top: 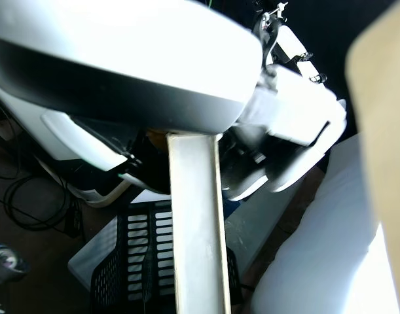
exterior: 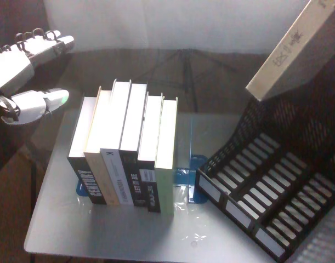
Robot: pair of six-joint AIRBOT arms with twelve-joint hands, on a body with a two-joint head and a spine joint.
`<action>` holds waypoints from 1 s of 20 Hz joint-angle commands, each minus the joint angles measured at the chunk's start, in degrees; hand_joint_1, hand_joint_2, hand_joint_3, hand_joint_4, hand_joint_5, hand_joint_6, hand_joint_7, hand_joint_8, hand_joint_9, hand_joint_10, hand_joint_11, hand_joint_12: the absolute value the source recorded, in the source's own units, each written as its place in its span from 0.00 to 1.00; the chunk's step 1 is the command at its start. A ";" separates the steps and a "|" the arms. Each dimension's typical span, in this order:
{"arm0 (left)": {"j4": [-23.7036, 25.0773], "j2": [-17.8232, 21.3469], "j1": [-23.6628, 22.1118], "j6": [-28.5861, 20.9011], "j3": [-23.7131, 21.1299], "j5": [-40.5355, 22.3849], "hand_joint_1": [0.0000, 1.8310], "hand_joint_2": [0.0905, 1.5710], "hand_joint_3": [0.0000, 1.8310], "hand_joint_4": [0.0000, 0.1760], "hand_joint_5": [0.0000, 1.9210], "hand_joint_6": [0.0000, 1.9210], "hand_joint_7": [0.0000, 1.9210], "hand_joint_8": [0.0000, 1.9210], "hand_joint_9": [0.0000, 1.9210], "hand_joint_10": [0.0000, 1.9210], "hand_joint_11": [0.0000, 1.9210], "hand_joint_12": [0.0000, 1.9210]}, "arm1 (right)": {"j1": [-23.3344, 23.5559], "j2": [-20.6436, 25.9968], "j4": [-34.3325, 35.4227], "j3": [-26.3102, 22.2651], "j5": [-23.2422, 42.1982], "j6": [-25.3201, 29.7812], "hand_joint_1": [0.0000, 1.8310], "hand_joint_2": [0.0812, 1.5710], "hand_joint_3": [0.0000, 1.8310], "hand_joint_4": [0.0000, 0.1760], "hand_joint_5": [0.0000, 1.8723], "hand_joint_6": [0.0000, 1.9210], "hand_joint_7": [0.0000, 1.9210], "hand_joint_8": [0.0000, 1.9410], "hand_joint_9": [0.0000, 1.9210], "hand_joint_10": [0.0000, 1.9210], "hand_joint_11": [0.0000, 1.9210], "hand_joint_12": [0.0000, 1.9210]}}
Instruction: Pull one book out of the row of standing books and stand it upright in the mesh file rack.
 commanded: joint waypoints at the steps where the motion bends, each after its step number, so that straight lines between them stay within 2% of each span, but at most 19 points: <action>1: -0.90 0.39 -0.45 -0.18 0.09 -6.66 0.38 0.87 0.00 0.07 0.07 0.00 0.00 0.00 0.00 0.00 0.01 0.00 | 0.46 0.74 -0.22 -0.05 -5.55 -0.04 0.73 0.77 0.00 0.00 0.43 0.62 0.39 0.71 0.31 0.87 0.15 1.00; 2: -0.95 0.50 -0.33 -0.22 -0.05 -6.74 0.38 0.87 0.00 0.06 0.07 0.00 0.00 0.00 0.00 0.00 0.02 0.01 | -0.02 0.75 -0.36 0.03 -5.55 0.00 0.66 0.77 0.00 0.00 0.45 0.62 0.37 0.76 0.25 0.83 0.08 1.00; 3: -1.00 0.55 -0.28 -0.22 -0.13 -6.79 0.37 0.87 0.00 0.07 0.07 0.00 0.00 0.00 0.00 0.00 0.02 0.01 | -0.40 0.75 -0.43 0.06 -5.56 0.01 0.71 0.78 0.00 0.00 0.43 0.63 0.37 0.75 0.28 0.87 0.09 1.00; 4: -1.04 0.56 -0.24 -0.22 -0.18 -6.82 0.38 0.87 0.00 0.08 0.07 0.00 0.01 0.00 0.00 0.00 0.02 0.01 | -0.84 0.78 -0.58 0.08 -5.57 0.01 0.72 0.79 0.00 0.00 0.43 0.62 0.37 0.76 0.29 0.88 0.10 1.00; 5: -1.17 0.56 -0.15 -0.22 -0.21 -6.93 0.39 0.87 0.00 0.07 0.07 0.00 0.00 0.00 0.00 0.00 0.01 0.01 | -1.21 0.79 -0.71 0.18 -5.73 0.01 0.73 0.78 0.00 0.00 0.42 0.63 0.39 0.72 0.31 0.86 0.11 1.00; 6: -1.33 0.57 0.00 -0.24 -0.30 -7.13 0.40 0.87 0.00 0.02 0.08 0.00 0.01 0.00 0.00 0.00 0.00 0.06 | -1.77 0.79 -0.71 0.30 -5.80 0.14 0.73 0.77 0.00 0.00 0.42 0.63 0.41 0.70 0.32 0.84 0.12 1.00; 7: -1.43 0.58 0.14 -0.34 -0.39 -7.36 0.38 0.87 0.00 0.13 0.07 0.00 0.00 0.00 0.00 0.00 0.00 0.08 | -2.74 0.85 -0.71 0.34 -6.11 0.42 0.74 0.76 0.00 0.00 0.42 0.63 0.42 0.67 0.36 0.83 0.21 1.00; 8: -1.54 0.63 0.31 -0.38 -0.49 -7.52 0.37 0.87 0.00 0.18 0.07 0.00 0.00 0.00 0.00 0.00 0.00 0.08 | -3.34 0.89 -0.71 0.35 -6.34 0.43 0.74 0.75 0.00 0.00 0.41 0.65 0.43 0.64 0.38 0.80 0.25 0.96; 9: -1.65 0.69 0.48 -0.39 -0.58 -7.68 0.38 0.87 0.00 0.11 0.07 0.00 0.00 0.00 0.00 0.00 0.00 0.08 | -3.78 0.90 -0.71 0.38 -6.50 0.43 0.74 0.75 0.00 0.00 0.40 0.66 0.44 0.62 0.41 0.79 0.31 0.95; 11: -1.85 0.69 0.62 -0.46 -0.70 -8.14 0.38 0.87 0.00 0.14 0.07 0.00 0.00 0.00 0.00 0.00 0.00 0.03 | -4.69 0.98 -0.64 0.24 -6.87 0.43 0.74 0.74 0.00 0.00 0.41 0.60 0.45 0.59 0.45 0.80 0.41 0.96; 12: -1.89 0.70 0.62 -0.48 -0.80 -8.43 0.39 0.87 0.00 0.11 0.07 0.00 0.00 0.00 0.00 0.00 0.00 0.02 | -5.23 1.03 -0.64 0.23 -6.92 0.43 0.74 0.73 0.00 0.00 0.43 0.57 0.46 0.57 0.47 0.78 0.44 0.96; 13: -1.89 0.71 0.62 -0.50 -0.85 -8.59 0.39 0.87 0.00 0.13 0.07 0.00 0.00 0.00 0.00 0.00 0.00 0.02 | -5.63 1.05 -0.64 0.23 -7.05 0.43 0.74 0.74 0.00 0.00 0.40 0.61 0.44 0.59 0.43 0.81 0.39 0.97; 16: -1.94 0.70 0.74 -0.56 -0.94 -8.85 0.39 0.87 0.00 0.13 0.07 0.00 0.00 0.00 0.00 0.00 0.00 0.00 | -7.65 0.81 -0.65 0.36 -7.60 0.44 0.75 0.73 0.00 0.00 0.41 0.64 0.46 0.54 0.46 0.75 0.39 0.87; 17: -2.05 0.68 0.90 -0.60 -0.93 -8.87 0.39 0.87 0.00 0.12 0.07 0.00 0.00 0.00 0.00 0.00 0.01 0.00 | -8.71 0.40 -0.65 0.50 -7.93 0.43 0.80 0.73 0.00 0.00 0.41 0.62 0.44 0.55 0.44 0.71 0.36 0.90; 18: -2.17 0.68 1.06 -0.66 -0.93 -8.97 0.39 0.87 0.00 0.15 0.07 0.00 0.00 0.00 0.00 0.00 0.01 0.00 | -9.71 -0.24 -0.65 0.78 -8.28 0.41 0.81 0.73 0.00 0.00 0.41 0.60 0.45 0.55 0.45 0.69 0.35 0.90; 20: -2.44 0.68 1.54 -1.05 -0.93 -9.35 0.38 0.88 0.00 0.12 0.06 0.00 0.00 0.00 0.00 0.00 0.00 0.00 | -12.20 -2.05 -0.65 1.74 -9.19 0.39 0.81 0.73 0.00 0.00 0.42 0.62 0.44 0.56 0.44 0.68 0.33 0.91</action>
